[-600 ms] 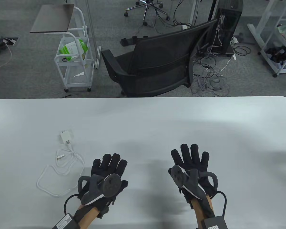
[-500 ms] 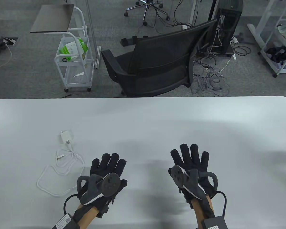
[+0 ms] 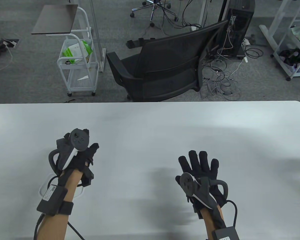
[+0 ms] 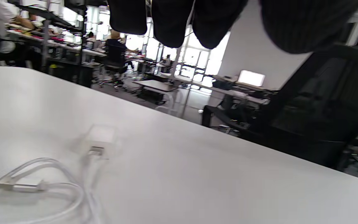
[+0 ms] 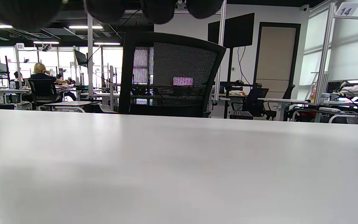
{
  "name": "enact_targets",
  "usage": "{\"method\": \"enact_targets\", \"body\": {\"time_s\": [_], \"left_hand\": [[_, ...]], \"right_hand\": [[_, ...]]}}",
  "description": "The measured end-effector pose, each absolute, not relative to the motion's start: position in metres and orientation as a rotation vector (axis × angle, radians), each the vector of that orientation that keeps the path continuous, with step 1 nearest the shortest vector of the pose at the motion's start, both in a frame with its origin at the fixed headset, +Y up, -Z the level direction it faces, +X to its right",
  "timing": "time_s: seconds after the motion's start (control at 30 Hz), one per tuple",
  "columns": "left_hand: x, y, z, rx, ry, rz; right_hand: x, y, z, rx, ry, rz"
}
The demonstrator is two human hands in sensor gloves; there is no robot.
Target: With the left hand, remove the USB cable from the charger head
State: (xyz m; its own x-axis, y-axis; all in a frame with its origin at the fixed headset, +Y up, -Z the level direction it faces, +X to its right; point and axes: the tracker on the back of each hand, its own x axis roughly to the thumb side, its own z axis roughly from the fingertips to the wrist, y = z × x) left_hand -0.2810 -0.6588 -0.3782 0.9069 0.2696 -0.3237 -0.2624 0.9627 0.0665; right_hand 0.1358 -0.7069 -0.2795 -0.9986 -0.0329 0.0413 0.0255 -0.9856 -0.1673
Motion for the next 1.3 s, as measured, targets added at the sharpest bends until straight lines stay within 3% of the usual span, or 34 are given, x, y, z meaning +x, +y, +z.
{"method": "enact_targets", "body": {"time_s": [0.23, 0.4, 0.5, 0.8, 1.03, 1.3], "left_hand": [[-0.32, -0.714, -0.42, -0.097, 0.621, 0.294], [-0.329, -0.745, -0.435, -0.179, 0.745, 0.212], [-0.329, -0.755, -0.441, -0.213, 0.779, 0.172], [-0.325, -0.757, -0.453, -0.108, 0.911, -0.04], [-0.322, -0.755, -0.45, -0.138, 0.88, -0.109], [-0.313, -0.736, -0.442, -0.029, 0.71, 0.093]], "right_hand": [[0.136, -0.707, -0.28, -0.065, 0.245, -3.112], [0.136, -0.708, -0.28, -0.065, 0.211, -3.124], [0.135, -0.708, -0.28, -0.063, 0.2, -3.128], [0.136, -0.708, -0.281, -0.055, 0.178, -3.146], [0.136, -0.709, -0.281, -0.052, 0.169, -3.155], [0.135, -0.709, -0.282, -0.068, 0.154, -3.169]]}}
